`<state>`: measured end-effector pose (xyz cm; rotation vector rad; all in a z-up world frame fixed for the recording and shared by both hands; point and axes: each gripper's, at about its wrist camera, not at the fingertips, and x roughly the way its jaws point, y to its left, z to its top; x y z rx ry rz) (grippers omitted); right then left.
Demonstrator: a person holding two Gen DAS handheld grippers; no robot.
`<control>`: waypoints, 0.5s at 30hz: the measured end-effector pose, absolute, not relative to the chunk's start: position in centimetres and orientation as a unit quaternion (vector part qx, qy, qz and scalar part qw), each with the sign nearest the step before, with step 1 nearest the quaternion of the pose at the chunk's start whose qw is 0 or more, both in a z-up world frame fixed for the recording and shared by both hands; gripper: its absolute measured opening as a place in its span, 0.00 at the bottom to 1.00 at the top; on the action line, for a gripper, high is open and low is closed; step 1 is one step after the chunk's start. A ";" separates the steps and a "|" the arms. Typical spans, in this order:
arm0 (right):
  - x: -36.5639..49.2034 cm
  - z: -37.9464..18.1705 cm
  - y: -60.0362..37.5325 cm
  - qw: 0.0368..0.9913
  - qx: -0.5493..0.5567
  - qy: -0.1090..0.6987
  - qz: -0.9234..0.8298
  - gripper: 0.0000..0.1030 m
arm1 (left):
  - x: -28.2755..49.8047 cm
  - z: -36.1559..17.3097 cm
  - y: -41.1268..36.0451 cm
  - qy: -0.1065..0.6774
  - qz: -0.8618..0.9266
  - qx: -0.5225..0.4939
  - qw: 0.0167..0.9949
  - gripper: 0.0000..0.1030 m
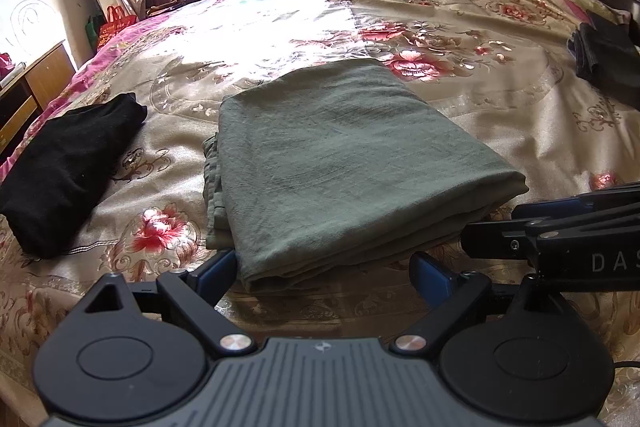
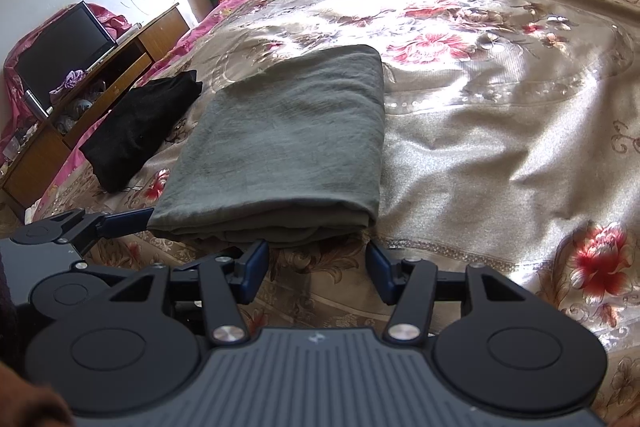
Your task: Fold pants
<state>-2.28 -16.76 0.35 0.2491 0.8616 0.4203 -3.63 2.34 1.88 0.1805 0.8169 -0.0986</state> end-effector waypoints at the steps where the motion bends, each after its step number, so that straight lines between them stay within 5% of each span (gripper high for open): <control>1: -2.3 0.4 -16.9 0.880 0.121 0.413 0.200 0.53 | -3.6 1.9 2.4 0.396 -0.047 0.085 0.913 1.00; 15: -2.8 0.5 -16.6 0.884 0.102 0.413 0.194 0.53 | -3.6 2.3 3.8 0.393 -0.038 0.052 0.917 1.00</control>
